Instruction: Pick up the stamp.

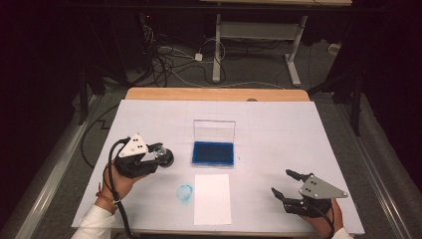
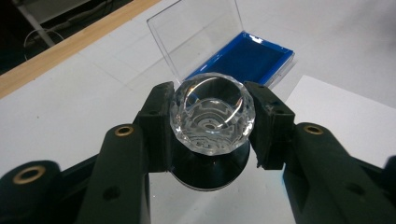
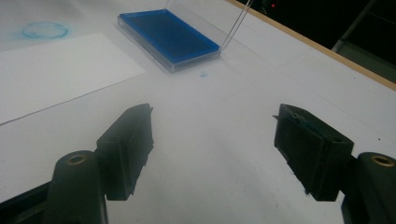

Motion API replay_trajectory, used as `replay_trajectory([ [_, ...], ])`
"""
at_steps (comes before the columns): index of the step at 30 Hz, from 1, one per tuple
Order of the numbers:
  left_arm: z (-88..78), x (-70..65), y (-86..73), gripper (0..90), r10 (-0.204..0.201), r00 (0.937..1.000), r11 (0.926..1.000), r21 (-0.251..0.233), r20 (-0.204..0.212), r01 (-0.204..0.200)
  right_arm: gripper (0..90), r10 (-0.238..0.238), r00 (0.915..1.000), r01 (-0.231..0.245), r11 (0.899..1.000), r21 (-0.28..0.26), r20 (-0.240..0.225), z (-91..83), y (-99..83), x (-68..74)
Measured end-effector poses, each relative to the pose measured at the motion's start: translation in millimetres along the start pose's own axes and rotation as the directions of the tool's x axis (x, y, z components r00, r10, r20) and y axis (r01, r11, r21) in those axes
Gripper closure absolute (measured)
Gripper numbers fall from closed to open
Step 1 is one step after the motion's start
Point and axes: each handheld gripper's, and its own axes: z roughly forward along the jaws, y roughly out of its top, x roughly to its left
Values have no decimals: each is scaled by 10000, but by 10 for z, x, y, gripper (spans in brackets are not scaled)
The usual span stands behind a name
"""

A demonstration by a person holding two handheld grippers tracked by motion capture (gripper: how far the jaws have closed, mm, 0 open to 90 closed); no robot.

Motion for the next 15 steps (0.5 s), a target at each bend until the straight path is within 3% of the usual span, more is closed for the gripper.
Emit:
replay_trajectory([
  [15, 26, -114, 6, 540, 194, 9992, 9998, -79, 353, -191, 264, 109, 9998, -104, 9996, -269, 160, 10, 15, -8],
])
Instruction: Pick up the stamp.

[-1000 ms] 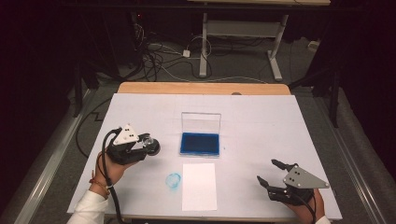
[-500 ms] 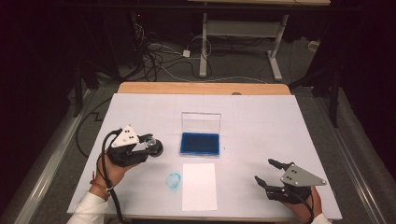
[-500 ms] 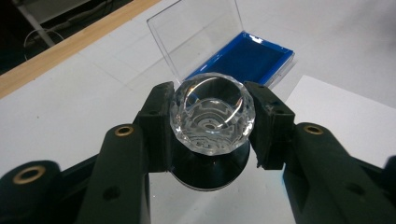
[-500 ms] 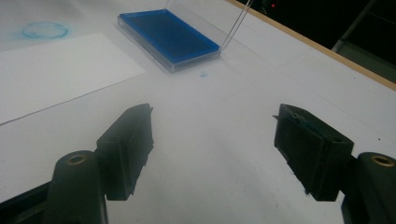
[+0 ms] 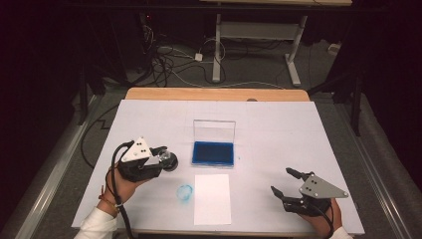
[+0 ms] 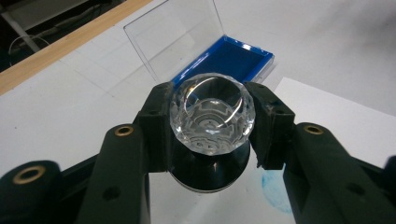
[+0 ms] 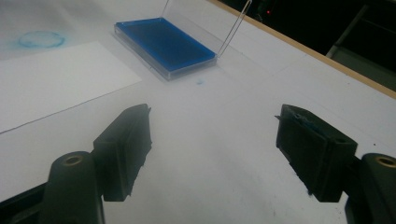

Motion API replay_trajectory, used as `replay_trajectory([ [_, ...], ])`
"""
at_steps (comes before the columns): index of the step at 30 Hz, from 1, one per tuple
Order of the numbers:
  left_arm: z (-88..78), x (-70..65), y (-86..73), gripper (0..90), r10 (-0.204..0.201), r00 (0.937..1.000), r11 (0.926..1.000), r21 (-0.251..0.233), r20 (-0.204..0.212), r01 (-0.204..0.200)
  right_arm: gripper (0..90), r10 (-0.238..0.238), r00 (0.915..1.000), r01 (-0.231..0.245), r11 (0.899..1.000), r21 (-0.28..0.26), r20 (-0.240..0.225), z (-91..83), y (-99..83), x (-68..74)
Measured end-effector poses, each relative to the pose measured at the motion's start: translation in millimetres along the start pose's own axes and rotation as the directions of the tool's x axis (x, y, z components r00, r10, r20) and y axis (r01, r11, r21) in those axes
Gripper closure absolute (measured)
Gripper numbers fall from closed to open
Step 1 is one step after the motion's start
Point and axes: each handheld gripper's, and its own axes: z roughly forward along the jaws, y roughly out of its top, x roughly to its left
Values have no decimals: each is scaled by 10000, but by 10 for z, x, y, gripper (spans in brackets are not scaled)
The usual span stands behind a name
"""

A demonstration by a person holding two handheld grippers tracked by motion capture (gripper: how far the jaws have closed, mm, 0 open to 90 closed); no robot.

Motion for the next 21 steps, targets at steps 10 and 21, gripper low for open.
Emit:
replay_trajectory([
  [10, 63, -59, -5, 540, 184, 9998, 9995, 256, 1, -183, 238, -13, 9998, 17, 9997, -226, 180, -25, 14, 8],
  [21, 93, -136, 19, 540, 367, 9991, 9987, 339, 189, -374, 237, -38, 9999, 42, 9996, -286, 145, -25, 24, 17],
])
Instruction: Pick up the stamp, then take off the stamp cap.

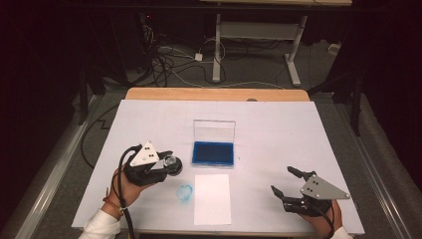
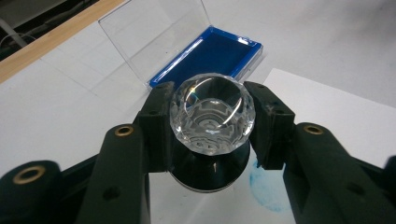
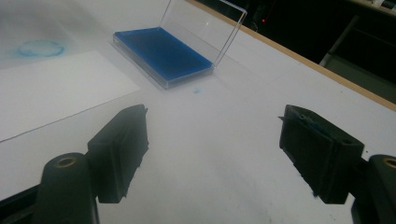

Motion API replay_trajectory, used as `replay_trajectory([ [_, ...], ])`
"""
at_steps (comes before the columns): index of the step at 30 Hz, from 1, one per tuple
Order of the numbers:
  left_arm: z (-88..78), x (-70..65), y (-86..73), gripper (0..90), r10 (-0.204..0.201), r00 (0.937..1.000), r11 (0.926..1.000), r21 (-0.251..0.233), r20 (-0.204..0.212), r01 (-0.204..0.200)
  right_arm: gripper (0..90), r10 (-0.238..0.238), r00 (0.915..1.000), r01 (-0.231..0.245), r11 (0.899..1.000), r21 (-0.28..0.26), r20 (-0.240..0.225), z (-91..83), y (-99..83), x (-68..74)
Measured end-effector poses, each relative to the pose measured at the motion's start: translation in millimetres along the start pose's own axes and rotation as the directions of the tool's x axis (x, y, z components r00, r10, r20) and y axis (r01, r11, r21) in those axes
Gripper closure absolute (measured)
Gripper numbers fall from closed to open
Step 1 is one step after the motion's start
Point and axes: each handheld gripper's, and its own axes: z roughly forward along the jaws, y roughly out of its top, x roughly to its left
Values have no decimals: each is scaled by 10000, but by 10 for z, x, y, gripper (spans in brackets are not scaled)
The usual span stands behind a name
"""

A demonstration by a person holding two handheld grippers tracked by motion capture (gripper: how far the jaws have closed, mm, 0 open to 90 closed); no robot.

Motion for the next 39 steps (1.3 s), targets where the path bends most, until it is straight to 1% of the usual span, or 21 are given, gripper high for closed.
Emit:
replay_trajectory([
  [4, 6, -15, 22, 540, 24, 10000, 10000, -73, 75, -24, 232, -18, 10000, 17, 10000, 69, 46, 3, 4, 12],
  [7, 8, -36, 53, 540, 79, 9999, 9999, -127, 140, -77, 232, 32, 9999, -31, 10000, -72, 119, 5, 19, 25],
  [10, 13, -51, 80, 540, 114, 9996, 9997, -228, 240, -109, 230, -120, 9999, 121, 9998, -124, 66, 16, 45, 44],
  [18, 16, -77, 140, 540, 113, 9990, 9991, -411, 434, -95, 226, -156, 9992, 151, 9998, -159, -367, 146, 131, 59],
  [19, 18, -77, 157, 540, 109, 9988, 9989, -464, 478, -87, 226, -251, 9984, 247, 9997, -93, -510, 207, 167, 68],
  [20, 19, -77, 175, 540, 75, 9985, 9985, -549, 540, -45, 226, -251, 9984, 247, 9997, -93, -510, 207, 167, 68],
  [23, 32, -93, 224, 540, 73, 9979, 9979, -653, 647, -31, 229, -394, 9966, 396, 9992, 8, -727, 306, 237, 94],
  [24, 39, -100, 241, 540, 49, 9974, 9975, -713, 713, 2, 229, -436, 9963, 438, 9990, 19, -745, 333, 258, 113],
  [25, 49, -105, 258, 540, 27, 9967, 9971, -757, 811, 34, 229, -502, 9946, 499, 9987, -54, -907, 385, 293, 148],
  [26, 60, -112, 276, 540, 42, 9961, 9972, -746, 880, 24, 229, -502, 9946, 499, 9987, -54, -907, 385, 293, 148],
  [27, 74, -120, 293, 541, 66, 9961, 9973, -733, 879, -2, 229, -583, 9930, 578, 9983, -84, -1027, 417, 311, 162],
  [28, 89, -123, 311, 540, 66, 9960, 9977, -675, 888, -6, 228, -631, 9902, 611, 9979, -195, -1249, 447, 325, 174],
  [29, 103, -125, 329, 541, 43, 9961, 9982, -596, 880, 9, 228, -643, 9867, 599, 9976, -334, -1491, 476, 340, 184],
  [31, 119, -143, 358, 540, 73, 9963, 9981, -609, 860, -21, 210, -598, 9828, 527, 9976, -449, -1750, 539, 377, 209],
  [34, 149, -179, 399, 541, 34, 9940, 9979, -652, 1089, 38, 211, -598, 9779, 494, 9972, -565, -2003, 620, 440, 268],
  [36, 173, -206, 431, 541, 93, 9928, 9976, -698, 1193, -9, 229, -515, 9727, 385, 9974, -615, -2263, 676, 485, 317],
  [38, 191, -240, 463, 541, 159, 9914, 9974, -712, 1302, -66, 235, -616, 9655, 490, 9972, -557, -2528, 733, 530, 371],
  [39, 195, -258, 477, 541, 177, 9911, 9972, -750, 1319, -78, 235, -736, 9630, 611, 9966, -561, -2591, 762, 551, 402],
])
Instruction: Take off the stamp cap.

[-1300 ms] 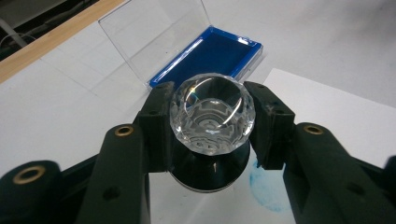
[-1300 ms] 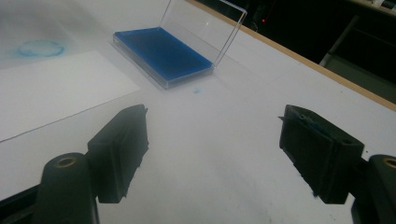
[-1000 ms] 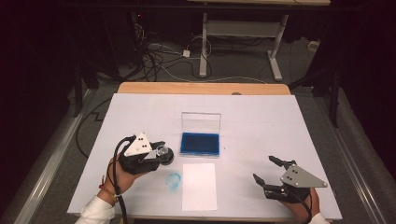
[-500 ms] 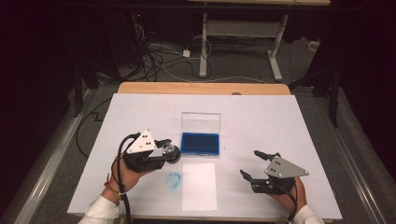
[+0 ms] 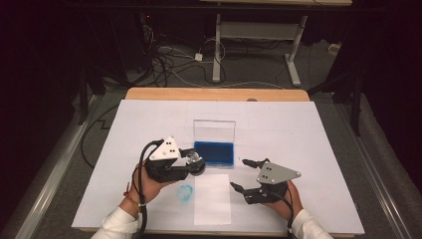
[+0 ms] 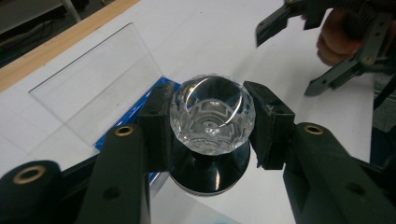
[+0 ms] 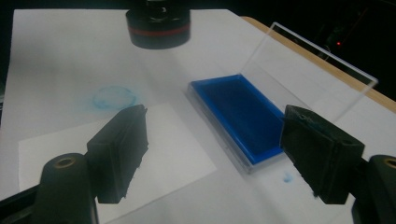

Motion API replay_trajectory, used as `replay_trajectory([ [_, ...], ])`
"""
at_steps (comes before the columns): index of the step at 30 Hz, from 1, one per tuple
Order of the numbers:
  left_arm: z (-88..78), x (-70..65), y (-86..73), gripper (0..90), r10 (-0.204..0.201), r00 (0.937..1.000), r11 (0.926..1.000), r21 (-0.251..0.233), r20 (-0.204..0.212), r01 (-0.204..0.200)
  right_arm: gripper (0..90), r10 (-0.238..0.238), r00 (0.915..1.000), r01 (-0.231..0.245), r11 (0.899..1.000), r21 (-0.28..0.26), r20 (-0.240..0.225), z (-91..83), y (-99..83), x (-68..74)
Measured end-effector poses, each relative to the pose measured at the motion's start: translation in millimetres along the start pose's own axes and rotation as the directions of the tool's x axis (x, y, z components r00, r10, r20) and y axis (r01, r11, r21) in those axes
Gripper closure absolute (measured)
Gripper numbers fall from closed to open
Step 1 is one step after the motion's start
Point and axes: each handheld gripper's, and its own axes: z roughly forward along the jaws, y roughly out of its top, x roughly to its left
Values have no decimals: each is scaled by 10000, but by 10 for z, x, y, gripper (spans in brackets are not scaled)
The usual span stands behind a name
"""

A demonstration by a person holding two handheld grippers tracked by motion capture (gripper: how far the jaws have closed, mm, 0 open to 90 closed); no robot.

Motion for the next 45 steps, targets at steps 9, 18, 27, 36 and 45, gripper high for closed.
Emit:
replay_trajectory([
  [9, 89, -66, 79, 541, -215, 9980, 9992, -327, 597, 235, 160, -422, 9977, 438, 9986, 288, -522, 297, 180, 148],
  [18, 124, -126, 92, 541, -533, 9904, 9957, -690, 1272, 624, 198, -327, 9961, 334, 9994, 73, -814, 528, 242, 222],
  [27, 176, -178, 71, 541, -481, 9870, 9962, -639, 1536, 585, 254, -35, 9973, 41, 10000, 88, -733, 585, 223, 262],
  [36, 239, -226, 66, 541, -323, 9873, 9985, -393, 1554, 389, 270, 13, 9973, -5, 9999, 108, -728, 603, 203, 322],
  [45, 237, -217, 47, 542, -331, 9880, 9985, -381, 1512, 393, 372, 59, 9969, -56, 10000, 40, -787, 592, 175, 303],
])
